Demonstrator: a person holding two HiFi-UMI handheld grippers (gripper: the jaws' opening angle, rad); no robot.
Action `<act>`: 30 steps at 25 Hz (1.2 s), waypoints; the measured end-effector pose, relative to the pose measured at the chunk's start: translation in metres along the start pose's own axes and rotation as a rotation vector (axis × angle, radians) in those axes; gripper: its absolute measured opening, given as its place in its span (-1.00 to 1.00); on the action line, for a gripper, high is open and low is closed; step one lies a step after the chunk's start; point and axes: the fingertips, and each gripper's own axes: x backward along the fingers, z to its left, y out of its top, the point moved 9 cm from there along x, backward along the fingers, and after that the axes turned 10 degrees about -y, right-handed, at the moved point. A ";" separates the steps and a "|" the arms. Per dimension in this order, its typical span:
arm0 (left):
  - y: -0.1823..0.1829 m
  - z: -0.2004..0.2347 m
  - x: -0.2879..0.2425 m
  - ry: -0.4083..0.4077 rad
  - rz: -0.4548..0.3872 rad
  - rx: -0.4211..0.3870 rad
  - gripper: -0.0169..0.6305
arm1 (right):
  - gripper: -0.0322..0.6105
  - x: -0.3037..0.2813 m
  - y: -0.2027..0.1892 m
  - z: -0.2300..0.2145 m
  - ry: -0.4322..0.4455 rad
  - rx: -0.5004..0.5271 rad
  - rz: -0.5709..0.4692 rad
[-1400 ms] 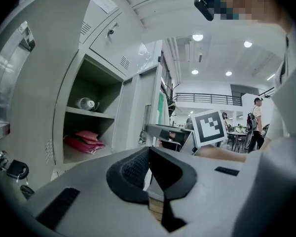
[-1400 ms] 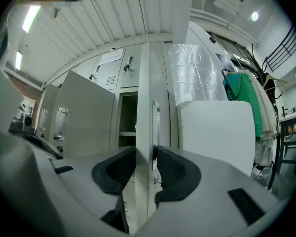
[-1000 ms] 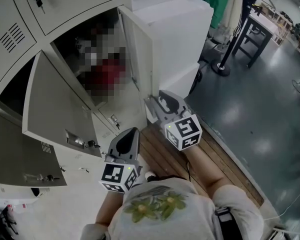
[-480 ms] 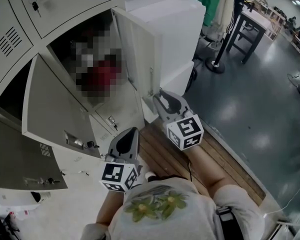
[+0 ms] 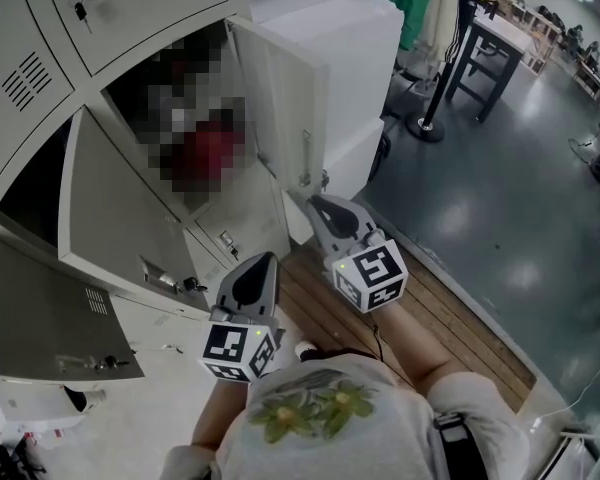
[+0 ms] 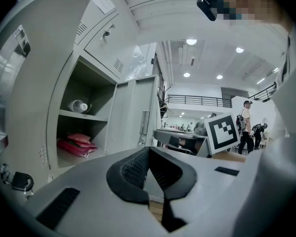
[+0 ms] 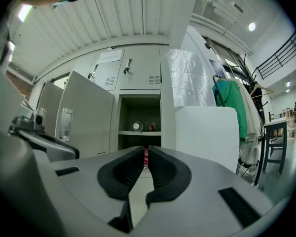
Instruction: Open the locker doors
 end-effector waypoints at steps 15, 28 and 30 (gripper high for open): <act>0.010 0.003 0.049 -0.064 0.036 -0.039 -0.86 | -0.81 0.039 0.010 0.093 0.085 -0.062 -0.008; 0.010 -0.004 0.078 -0.088 0.036 -0.024 -0.86 | -0.81 0.061 0.013 0.128 0.087 -0.047 0.021; 0.007 -0.002 0.084 -0.075 0.039 -0.024 -0.86 | -0.81 0.061 0.011 0.132 0.091 -0.049 0.031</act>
